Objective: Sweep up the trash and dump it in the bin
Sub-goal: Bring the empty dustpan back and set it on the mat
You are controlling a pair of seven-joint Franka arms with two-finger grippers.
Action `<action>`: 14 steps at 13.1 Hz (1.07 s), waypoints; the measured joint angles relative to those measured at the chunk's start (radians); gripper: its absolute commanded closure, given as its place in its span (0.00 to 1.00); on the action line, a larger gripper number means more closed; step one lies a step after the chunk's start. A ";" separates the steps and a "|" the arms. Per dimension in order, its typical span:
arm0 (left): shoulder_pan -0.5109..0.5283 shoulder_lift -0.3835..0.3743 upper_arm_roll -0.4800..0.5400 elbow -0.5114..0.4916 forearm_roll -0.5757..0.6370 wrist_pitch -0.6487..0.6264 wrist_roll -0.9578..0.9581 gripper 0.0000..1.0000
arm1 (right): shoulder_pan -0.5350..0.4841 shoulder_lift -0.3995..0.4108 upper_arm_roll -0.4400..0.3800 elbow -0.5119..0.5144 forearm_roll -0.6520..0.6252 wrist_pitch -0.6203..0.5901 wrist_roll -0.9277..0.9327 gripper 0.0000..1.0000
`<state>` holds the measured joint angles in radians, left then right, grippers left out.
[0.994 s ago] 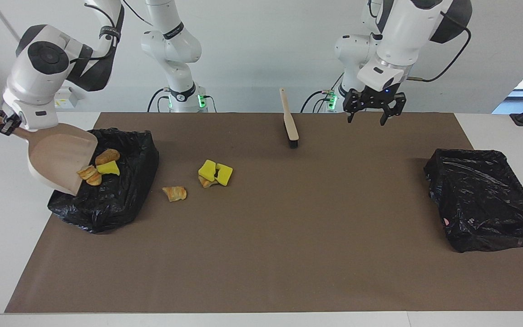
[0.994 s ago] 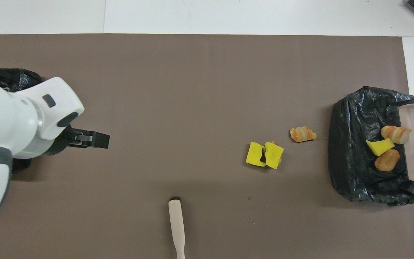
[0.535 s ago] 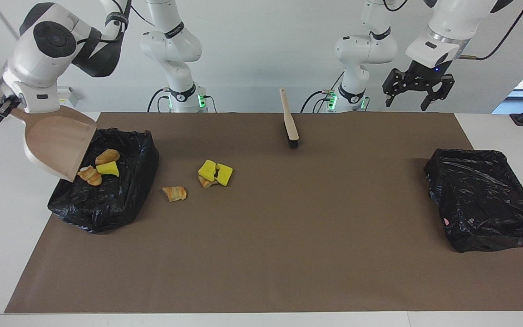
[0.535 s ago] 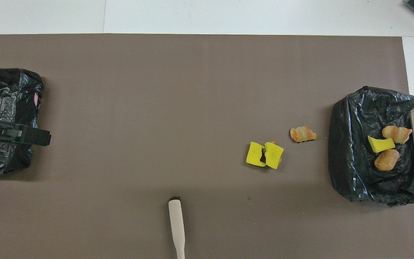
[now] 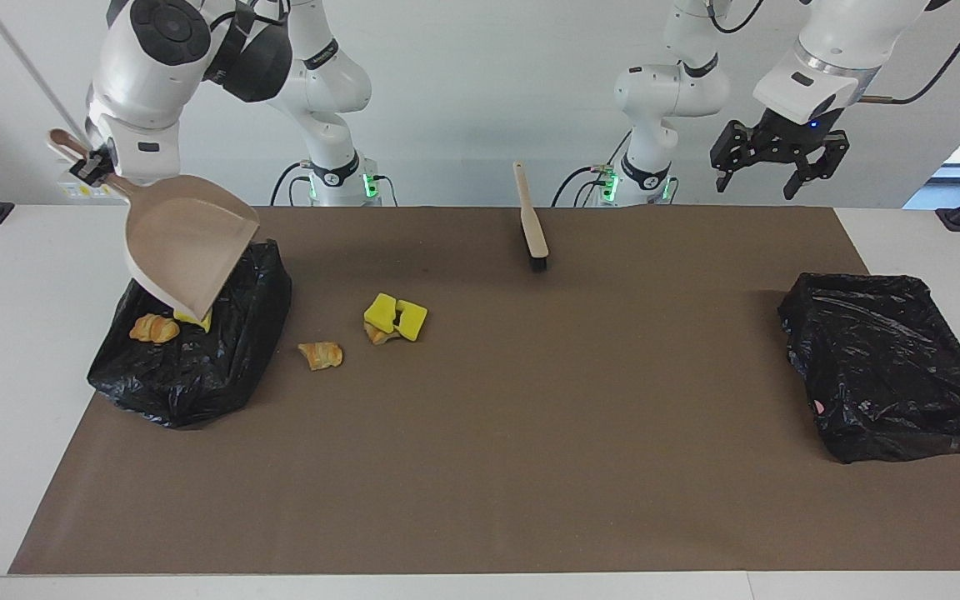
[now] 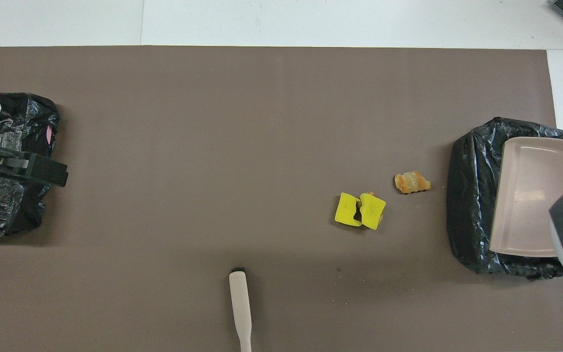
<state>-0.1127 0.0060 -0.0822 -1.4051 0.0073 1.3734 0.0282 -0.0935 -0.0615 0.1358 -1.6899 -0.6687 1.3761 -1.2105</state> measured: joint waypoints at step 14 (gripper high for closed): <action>0.000 -0.002 0.018 0.005 0.001 0.004 -0.010 0.00 | 0.360 0.320 0.072 0.156 0.618 0.201 1.404 1.00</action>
<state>-0.1130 0.0040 -0.0644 -1.4004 0.0087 1.3778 0.0177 0.2668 0.2586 0.2078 -1.5344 -0.0509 1.5773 0.1935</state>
